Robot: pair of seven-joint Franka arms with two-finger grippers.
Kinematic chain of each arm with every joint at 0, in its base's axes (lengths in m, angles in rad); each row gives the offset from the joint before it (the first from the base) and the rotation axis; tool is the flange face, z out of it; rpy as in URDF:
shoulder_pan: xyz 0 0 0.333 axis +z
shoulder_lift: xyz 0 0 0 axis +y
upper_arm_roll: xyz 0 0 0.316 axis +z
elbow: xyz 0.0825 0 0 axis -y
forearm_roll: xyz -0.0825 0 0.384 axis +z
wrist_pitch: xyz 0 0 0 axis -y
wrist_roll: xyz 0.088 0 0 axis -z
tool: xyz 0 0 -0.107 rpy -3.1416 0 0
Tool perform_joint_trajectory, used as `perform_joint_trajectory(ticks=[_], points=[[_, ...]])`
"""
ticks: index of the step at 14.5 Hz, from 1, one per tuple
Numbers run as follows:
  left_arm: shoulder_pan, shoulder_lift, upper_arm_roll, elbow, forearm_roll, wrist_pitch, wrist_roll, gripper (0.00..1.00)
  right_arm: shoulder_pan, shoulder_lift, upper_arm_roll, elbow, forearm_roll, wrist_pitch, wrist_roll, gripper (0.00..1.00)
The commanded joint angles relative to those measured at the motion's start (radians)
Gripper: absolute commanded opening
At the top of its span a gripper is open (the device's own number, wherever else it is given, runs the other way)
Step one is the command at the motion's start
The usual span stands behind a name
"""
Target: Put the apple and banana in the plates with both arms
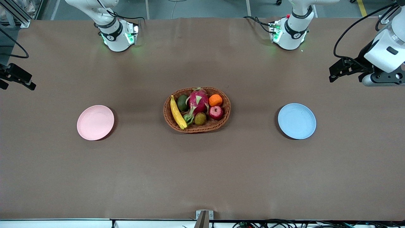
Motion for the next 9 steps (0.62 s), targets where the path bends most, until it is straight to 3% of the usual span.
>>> perform_joint_trajectory(ticks=[1,9], points=[[-0.003,0.012,-0.002,0.023,0.004,-0.004,0.015,1.0,-0.015,-0.018,0.018,-0.012,-0.008,-0.006,0.004,1.0],[-0.012,0.067,-0.002,0.061,0.018,-0.003,0.016,1.0,-0.013,-0.01,0.02,-0.005,-0.006,-0.017,0.005,1.0]])
